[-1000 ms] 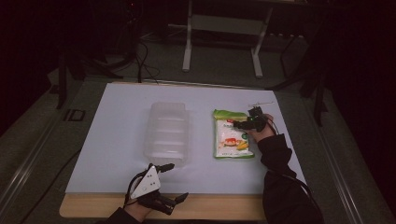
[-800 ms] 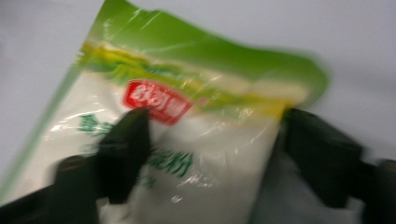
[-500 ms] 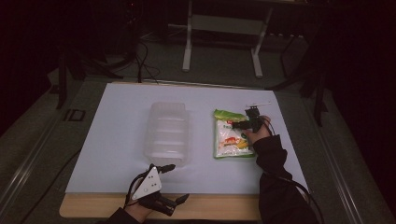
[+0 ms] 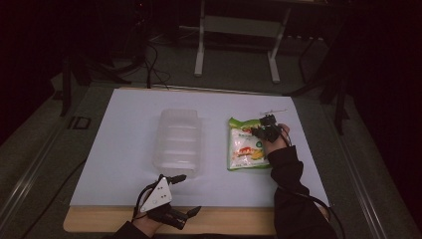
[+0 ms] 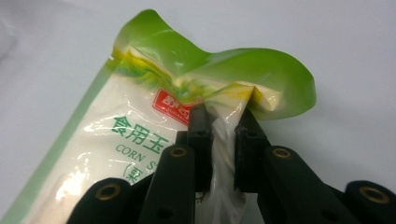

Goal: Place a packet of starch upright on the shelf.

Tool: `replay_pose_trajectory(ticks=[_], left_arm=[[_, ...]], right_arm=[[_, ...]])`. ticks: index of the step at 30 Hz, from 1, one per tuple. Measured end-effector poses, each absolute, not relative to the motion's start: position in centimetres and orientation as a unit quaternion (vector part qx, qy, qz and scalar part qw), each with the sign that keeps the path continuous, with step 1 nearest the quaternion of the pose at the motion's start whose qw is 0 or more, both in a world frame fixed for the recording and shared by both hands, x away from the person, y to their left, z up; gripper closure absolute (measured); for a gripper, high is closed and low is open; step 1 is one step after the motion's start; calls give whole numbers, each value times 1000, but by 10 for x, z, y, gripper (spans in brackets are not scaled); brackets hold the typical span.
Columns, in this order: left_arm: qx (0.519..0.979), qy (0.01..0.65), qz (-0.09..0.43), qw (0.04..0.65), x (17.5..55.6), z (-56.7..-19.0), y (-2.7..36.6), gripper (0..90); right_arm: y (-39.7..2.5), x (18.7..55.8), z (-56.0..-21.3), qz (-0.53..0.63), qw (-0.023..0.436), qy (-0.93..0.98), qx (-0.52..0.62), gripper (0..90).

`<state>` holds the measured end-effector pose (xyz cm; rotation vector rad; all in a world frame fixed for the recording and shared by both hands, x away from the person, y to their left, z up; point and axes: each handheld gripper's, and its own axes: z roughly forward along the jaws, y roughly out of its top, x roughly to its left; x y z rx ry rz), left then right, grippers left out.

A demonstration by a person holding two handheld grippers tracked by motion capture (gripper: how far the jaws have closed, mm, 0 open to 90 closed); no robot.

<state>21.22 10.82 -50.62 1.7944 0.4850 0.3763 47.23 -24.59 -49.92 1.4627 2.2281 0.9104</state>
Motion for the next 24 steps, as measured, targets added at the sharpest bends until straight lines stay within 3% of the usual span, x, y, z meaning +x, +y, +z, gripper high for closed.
replay_pose_trajectory(ticks=[24], left_arm=[[764,224,163,583,215,-506,108,12]], right_arm=[[-245,424,-435,409,191,763,462,836]])
